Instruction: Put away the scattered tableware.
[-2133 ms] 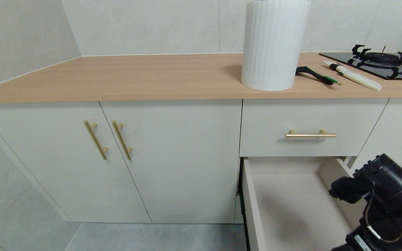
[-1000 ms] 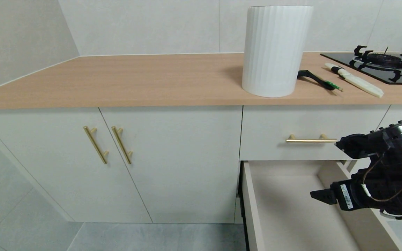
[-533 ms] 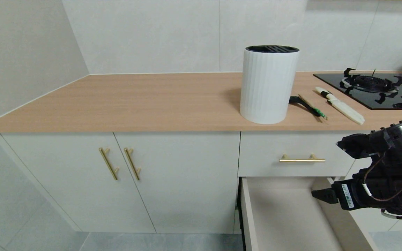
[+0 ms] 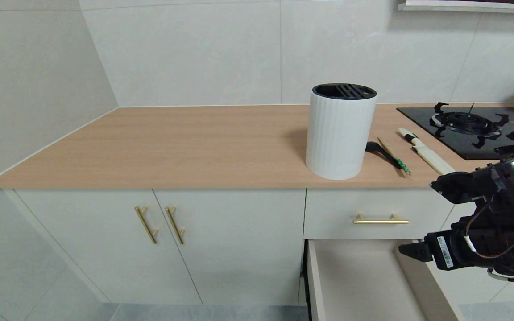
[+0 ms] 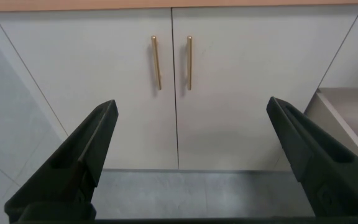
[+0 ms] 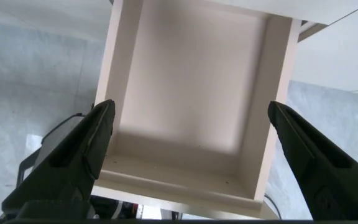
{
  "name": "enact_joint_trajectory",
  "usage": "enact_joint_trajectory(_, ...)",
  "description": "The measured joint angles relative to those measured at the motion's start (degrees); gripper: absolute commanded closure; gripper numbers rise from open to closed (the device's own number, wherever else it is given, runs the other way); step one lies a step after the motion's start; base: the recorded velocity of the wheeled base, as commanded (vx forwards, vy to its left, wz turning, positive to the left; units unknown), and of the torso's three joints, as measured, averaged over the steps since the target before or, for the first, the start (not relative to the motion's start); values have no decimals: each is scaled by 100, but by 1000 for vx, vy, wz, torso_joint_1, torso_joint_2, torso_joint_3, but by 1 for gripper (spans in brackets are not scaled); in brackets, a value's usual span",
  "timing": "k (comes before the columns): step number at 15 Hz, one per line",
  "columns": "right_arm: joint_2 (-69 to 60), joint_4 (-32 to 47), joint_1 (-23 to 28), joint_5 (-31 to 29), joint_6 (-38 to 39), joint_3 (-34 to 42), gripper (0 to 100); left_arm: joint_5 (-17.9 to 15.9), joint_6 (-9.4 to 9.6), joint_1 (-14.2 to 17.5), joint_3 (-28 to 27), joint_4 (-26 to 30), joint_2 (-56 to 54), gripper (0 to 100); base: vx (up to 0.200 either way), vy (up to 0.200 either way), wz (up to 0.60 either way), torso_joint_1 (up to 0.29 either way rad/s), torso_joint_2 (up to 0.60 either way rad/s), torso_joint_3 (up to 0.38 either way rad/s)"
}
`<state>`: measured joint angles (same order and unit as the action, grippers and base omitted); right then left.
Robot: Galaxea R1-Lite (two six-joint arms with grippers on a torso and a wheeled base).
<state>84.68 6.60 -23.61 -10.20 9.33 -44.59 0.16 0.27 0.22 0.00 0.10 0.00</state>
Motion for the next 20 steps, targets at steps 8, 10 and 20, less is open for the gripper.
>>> enact_joint_trajectory(8,473,-428,505,5,-112,-1519,0,0,0,2,0,0,0,0,0,0,0,0,0,0)
enact_joint_trajectory(10,829,-485,708,20,-121,-2000,0,0,-2,2,0,0,0,0,0,0,0,0,0,0)
enact_joint_trajectory(20,1919,-1647,1380,-13,-301,-2277,0,0,0,2,0,0,0,0,0,0,0,0,0,0)
